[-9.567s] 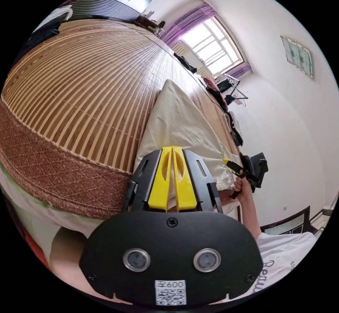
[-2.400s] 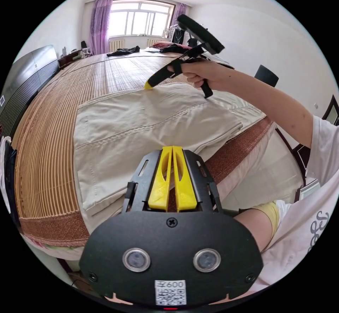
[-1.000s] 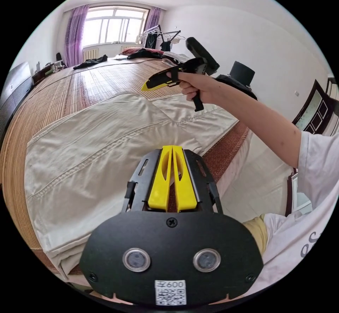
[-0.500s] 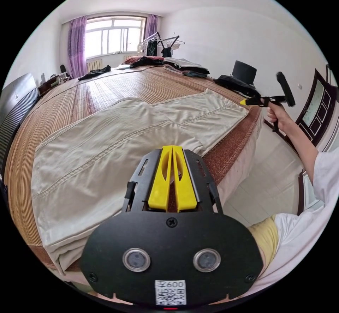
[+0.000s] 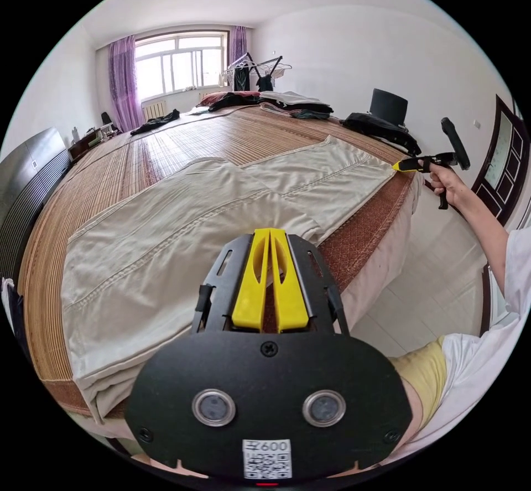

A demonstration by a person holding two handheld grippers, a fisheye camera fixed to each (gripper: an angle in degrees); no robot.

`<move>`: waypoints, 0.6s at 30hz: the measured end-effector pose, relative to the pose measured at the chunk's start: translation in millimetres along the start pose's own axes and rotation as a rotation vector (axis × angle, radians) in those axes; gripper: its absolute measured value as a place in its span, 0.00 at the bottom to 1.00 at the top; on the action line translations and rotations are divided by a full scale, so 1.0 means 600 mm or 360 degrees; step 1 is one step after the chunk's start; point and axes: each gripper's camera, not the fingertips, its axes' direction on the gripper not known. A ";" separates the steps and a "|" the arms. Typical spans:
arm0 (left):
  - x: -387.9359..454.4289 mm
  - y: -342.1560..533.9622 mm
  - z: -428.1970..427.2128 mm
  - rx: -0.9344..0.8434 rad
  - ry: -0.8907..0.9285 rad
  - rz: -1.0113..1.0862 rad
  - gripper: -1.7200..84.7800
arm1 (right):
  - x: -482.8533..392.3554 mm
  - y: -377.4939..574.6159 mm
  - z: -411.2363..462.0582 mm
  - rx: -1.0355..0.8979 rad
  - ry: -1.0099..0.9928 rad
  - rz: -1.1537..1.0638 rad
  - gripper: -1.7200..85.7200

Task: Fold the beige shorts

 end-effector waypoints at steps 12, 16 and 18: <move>-0.064 0.041 0.005 0.0015 -0.0162 0.0059 0.02 | -0.659 0.261 -0.307 0.0291 0.0535 -0.0085 0.01; -0.122 0.034 0.013 0.0011 -0.0091 0.0001 0.02 | -1.069 0.396 -0.426 0.0333 -0.0028 -0.0412 0.01; -0.152 0.026 0.008 0.0020 -0.0043 -0.0078 0.02 | -1.259 0.448 -0.458 0.0264 -0.0400 -0.0456 0.01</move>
